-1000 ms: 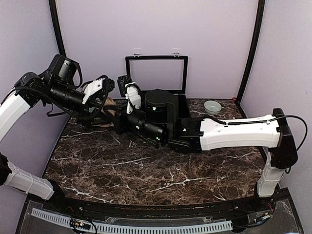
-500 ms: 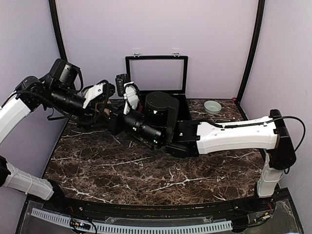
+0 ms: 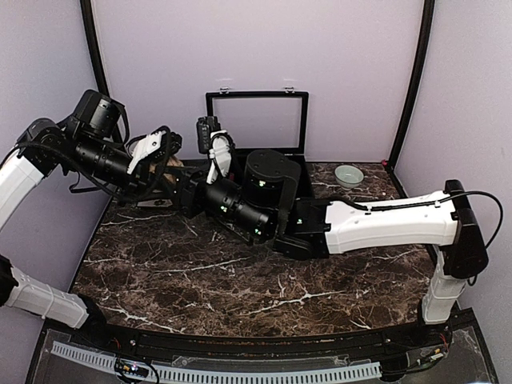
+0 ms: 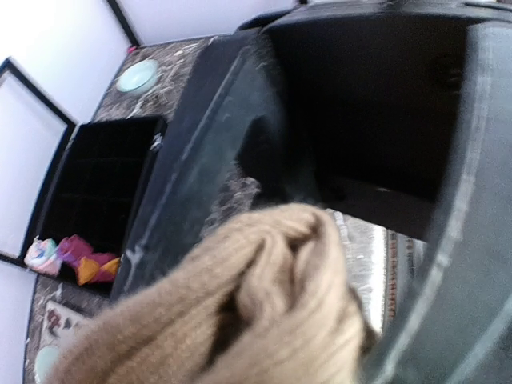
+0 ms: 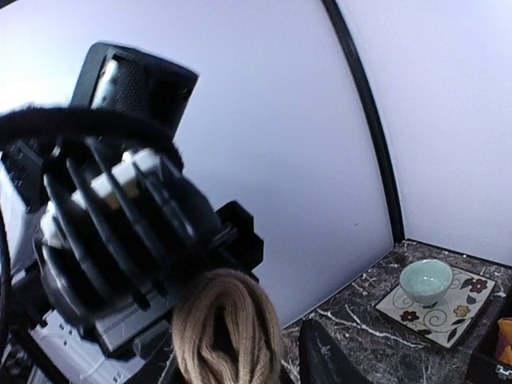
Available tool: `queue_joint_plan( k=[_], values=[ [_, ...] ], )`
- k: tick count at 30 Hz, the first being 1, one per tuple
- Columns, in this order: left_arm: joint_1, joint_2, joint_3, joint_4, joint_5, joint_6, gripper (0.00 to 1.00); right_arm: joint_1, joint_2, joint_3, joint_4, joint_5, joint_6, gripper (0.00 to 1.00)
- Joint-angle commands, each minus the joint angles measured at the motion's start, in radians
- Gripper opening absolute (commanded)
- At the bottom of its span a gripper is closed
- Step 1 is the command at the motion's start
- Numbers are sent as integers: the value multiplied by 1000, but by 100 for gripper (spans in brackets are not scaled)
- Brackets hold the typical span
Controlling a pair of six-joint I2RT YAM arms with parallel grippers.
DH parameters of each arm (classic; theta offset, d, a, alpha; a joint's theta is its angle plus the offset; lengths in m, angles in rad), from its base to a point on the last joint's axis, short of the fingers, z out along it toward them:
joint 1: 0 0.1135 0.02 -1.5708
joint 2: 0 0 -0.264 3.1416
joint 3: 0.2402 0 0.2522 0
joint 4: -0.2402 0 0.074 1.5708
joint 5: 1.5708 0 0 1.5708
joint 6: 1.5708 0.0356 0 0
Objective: Roll the socks
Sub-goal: Roll the sock at the center of the board.
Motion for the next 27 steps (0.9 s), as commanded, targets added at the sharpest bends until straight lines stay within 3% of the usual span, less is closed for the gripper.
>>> queue_joint_plan(
  k=[1, 5, 8, 12, 20, 24, 27],
  values=[
    [7, 25, 86, -121, 350, 92, 0, 1, -67, -106, 19, -193, -13, 44],
    [7, 31, 97, -200, 525, 145, 0, -57, -132, -170, 20, -366, -5, 43],
    [7, 33, 97, -222, 600, 153, 0, -65, -142, -142, -38, -443, -51, 48],
    [8, 46, 104, -251, 647, 167, 0, -62, -119, -78, -100, -439, -88, 49],
    [7, 48, 104, -293, 692, 197, 0, -62, -96, -51, -105, -373, -103, 27],
    [7, 48, 105, -279, 677, 185, 0, -64, -92, -33, -123, -353, -115, 0],
    [7, 50, 97, -244, 613, 152, 6, -72, -81, -9, -158, -366, -114, 0]
  ],
)
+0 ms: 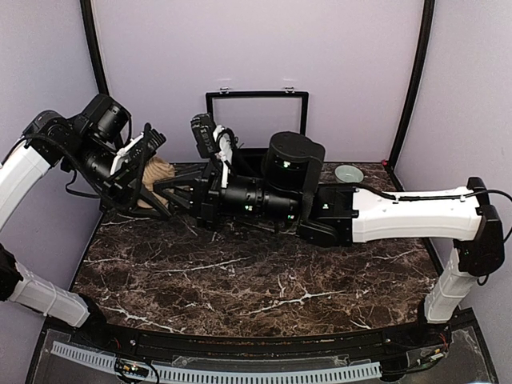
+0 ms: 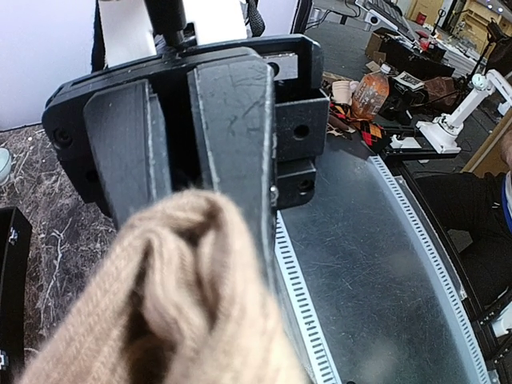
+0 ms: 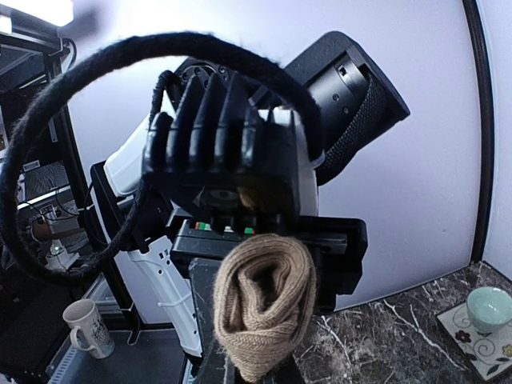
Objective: Roll the socks
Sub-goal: Roll the sock at the center of the board, then pass from the left arm to the right
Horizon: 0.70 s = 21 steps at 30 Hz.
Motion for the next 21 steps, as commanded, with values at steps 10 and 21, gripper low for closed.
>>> queue_joint_plan(
  k=[10, 21],
  values=[
    [2, -41, -56, 194, -385, -136, 99, -73, 19, -14, -98, 169, -21, 0],
    [455, 40, -216, 288, -433, -45, 99, -324, 137, 85, -286, 419, -167, 0]
  ],
)
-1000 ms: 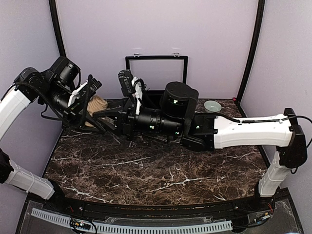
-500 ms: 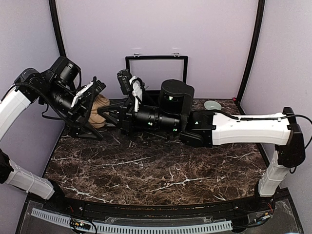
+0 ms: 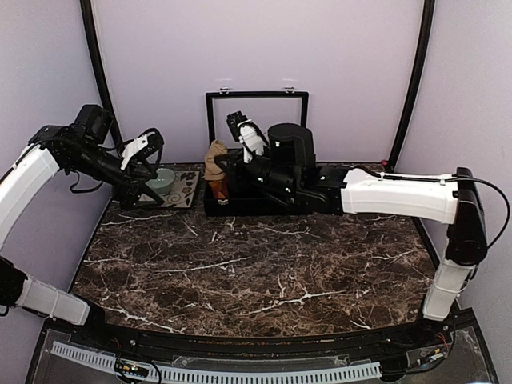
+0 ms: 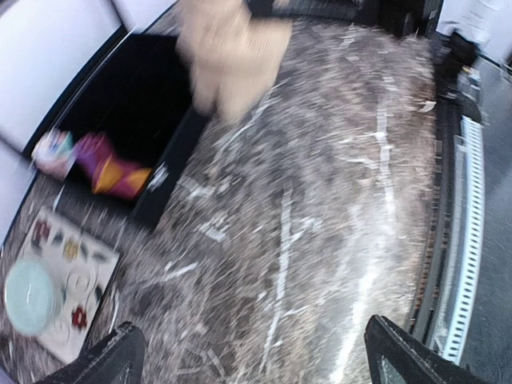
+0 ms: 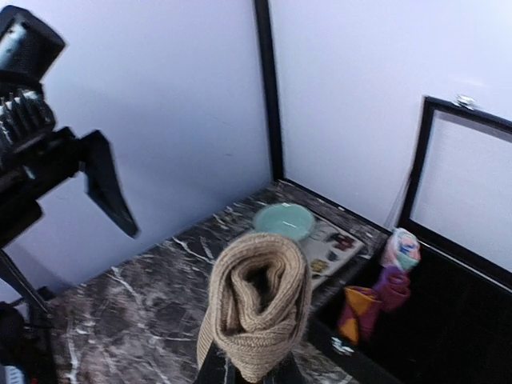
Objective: Roll the socks
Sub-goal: Move the storage box to the center of the board.
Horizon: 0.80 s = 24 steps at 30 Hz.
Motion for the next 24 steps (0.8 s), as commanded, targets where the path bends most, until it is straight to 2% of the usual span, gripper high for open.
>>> queue_joint_plan(
  k=[1, 7, 14, 18, 24],
  values=[
    [186, 85, -53, 61, 15, 39, 99, -134, 128, 123, -79, 102, -95, 0],
    [291, 211, -101, 47, 69, 78, 99, -259, 423, 407, -145, 94, -176, 0],
    [317, 213, -189, 108, 81, 82, 99, -332, 699, 683, -94, 70, -211, 0],
    [320, 217, -214, 118, 87, 102, 99, -366, 787, 765, -66, 63, -227, 0],
    [327, 248, -218, 101, 110, 121, 99, -394, 859, 754, 60, 77, -307, 0]
  ],
)
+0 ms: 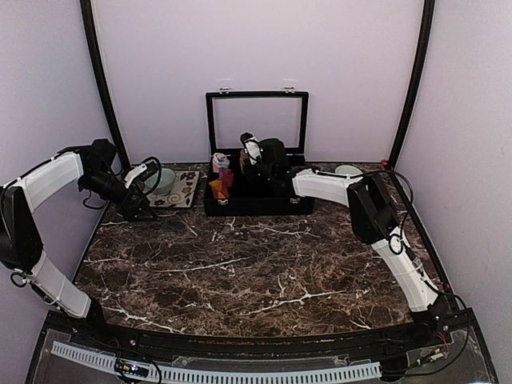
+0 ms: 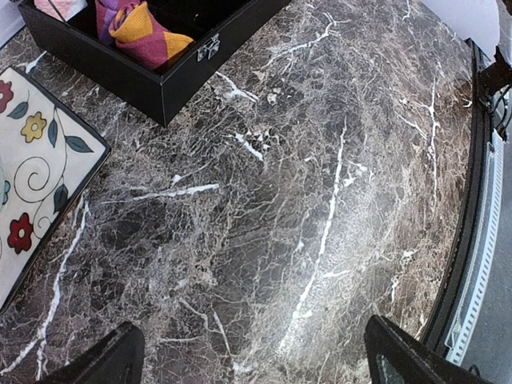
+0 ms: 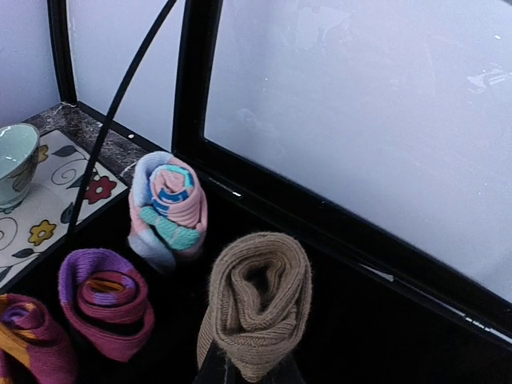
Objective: Roll the socks
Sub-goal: Move the storage box to the center of the board.
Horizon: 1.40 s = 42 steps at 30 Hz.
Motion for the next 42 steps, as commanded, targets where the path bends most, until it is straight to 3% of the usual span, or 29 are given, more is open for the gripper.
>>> queue_joint_plan(
  k=[1, 10, 14, 17, 25, 30, 35, 39, 42],
  values=[
    [16, 1, -11, -10, 44, 31, 99, -18, 44, 31, 169, 14, -85, 0],
    [27, 39, 3, -33, 43, 51, 99, -19, 166, 164, 274, 68, -159, 0],
    [34, 57, 40, -73, 62, 56, 99, -29, 158, 105, 341, 23, -156, 0],
    [37, 52, 35, -62, 65, 51, 99, -32, 223, 213, 260, 6, -170, 0],
    [39, 92, 85, -76, 96, 49, 99, -38, 215, 191, 227, -31, -269, 0],
    [39, 140, 132, -98, 105, 48, 99, -36, 226, 241, 73, -77, -358, 0],
    [39, 186, 184, -106, 121, 34, 99, -15, 163, 120, -10, -61, -415, 0],
    [39, 205, 209, -109, 138, 26, 99, 24, -6, -189, 146, 63, -477, 0],
    [39, 208, 207, -106, 150, 18, 99, 29, -89, -323, 201, 19, -439, 0]
  ],
)
